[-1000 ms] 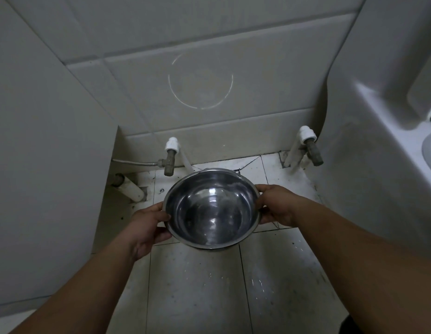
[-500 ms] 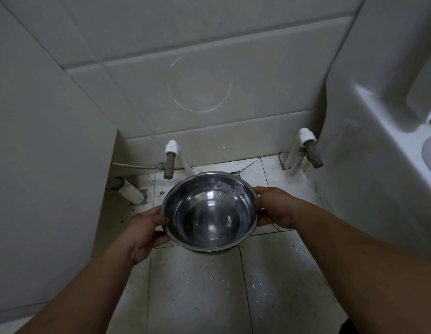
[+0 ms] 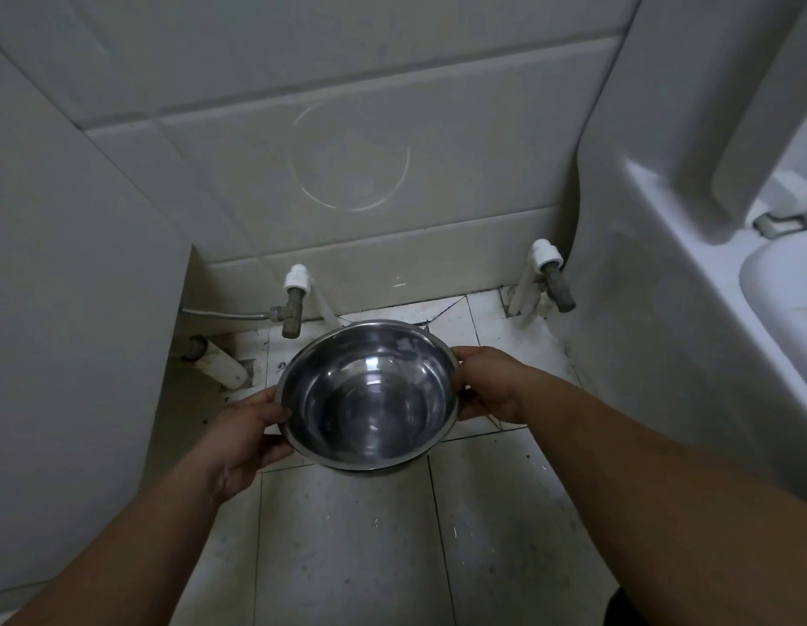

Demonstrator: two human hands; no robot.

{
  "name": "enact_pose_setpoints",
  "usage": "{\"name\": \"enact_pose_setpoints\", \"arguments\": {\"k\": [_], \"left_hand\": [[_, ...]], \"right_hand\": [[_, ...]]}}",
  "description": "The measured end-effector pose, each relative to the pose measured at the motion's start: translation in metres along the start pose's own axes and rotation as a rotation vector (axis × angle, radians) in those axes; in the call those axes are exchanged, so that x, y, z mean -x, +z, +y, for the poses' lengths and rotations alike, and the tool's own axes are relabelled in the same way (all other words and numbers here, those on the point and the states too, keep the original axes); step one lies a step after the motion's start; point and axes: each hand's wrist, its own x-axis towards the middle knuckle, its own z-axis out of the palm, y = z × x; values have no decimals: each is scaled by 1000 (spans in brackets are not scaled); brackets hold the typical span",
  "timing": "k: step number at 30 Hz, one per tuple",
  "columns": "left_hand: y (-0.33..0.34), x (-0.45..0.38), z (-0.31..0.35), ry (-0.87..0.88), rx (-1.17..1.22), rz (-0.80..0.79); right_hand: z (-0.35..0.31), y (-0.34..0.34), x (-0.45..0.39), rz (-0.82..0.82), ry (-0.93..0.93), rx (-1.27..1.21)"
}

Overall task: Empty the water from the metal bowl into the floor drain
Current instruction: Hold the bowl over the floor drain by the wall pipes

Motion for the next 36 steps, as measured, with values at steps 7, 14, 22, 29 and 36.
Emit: {"name": "enact_pose_setpoints", "arguments": {"k": [7,14,22,29,36], "left_hand": [[4,5,3,19,-16,9],[9,9,7,26,-29,22],[11,11,10,33,-35,30],[13,12,13,37,-29,32],[14,15,15,50,-26,26]], "right_hand": [[0,-2,1,5,-1,-12],[-2,-1,3,12,-7,-5],[-5,-1,7,10,-1,-23],[-5,-3,4,34,-15,-41],[-5,-2,5,61,-26,-34]]}}
